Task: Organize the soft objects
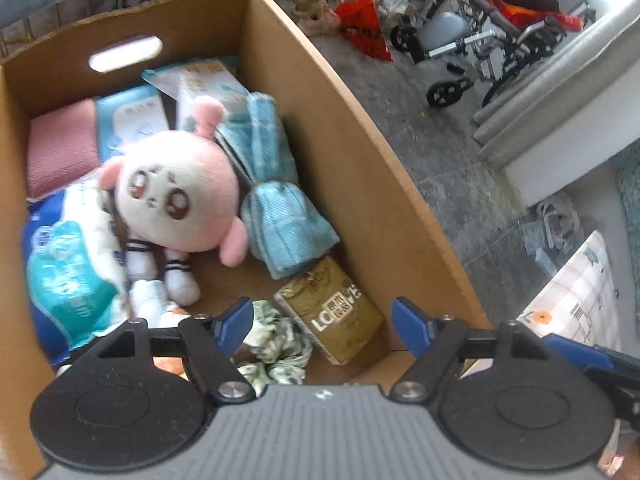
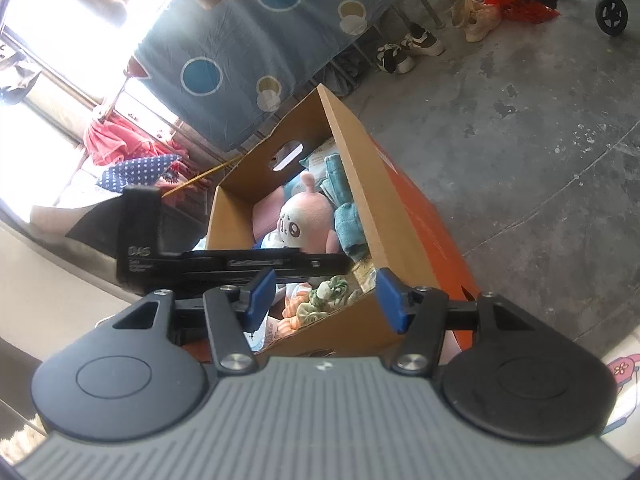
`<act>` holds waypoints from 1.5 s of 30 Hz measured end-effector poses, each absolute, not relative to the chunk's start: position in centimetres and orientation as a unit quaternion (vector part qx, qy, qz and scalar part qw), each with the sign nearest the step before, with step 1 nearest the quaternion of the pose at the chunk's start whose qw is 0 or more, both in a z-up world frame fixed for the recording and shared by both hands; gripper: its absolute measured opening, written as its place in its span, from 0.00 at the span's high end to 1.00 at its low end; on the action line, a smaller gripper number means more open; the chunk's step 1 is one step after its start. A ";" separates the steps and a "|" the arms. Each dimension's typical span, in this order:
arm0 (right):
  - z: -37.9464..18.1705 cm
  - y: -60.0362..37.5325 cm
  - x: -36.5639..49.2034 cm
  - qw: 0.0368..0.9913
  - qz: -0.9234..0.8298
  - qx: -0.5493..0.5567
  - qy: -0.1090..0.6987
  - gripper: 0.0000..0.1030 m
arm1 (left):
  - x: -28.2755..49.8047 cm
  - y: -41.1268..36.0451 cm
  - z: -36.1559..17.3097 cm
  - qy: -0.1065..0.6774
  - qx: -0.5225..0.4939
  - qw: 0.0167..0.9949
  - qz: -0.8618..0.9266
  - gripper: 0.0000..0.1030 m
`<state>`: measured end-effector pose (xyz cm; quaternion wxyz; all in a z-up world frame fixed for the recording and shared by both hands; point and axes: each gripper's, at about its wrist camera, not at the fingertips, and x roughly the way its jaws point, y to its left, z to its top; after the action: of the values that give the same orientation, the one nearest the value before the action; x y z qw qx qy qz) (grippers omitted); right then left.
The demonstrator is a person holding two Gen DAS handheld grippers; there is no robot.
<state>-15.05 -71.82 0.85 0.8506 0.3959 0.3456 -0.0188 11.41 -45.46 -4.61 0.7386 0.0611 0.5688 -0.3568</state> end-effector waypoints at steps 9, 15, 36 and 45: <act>2.5 -68.4 -16.9 0.876 -0.029 0.369 0.309 0.23 | 8.7 -37.4 1.8 0.481 0.050 0.802 -0.350 0.16; 3.5 -64.6 -17.8 0.892 -0.028 0.335 0.304 0.15 | 5.0 -29.9 4.2 0.416 0.046 0.855 -0.306 0.09; 2.8 -49.9 -15.7 0.929 -0.055 0.178 0.319 0.01 | -1.2 -13.7 0.4 0.367 0.045 0.912 -0.180 0.06; 2.0 -45.9 -14.3 0.925 -0.082 0.109 0.353 0.01 | -2.2 -11.8 0.1 0.345 0.030 0.924 -0.163 0.00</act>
<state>-14.28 -45.88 1.96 0.9255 0.1087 0.3535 -0.0821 -2.20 -11.84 0.10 0.9237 0.0300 0.3454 -0.1628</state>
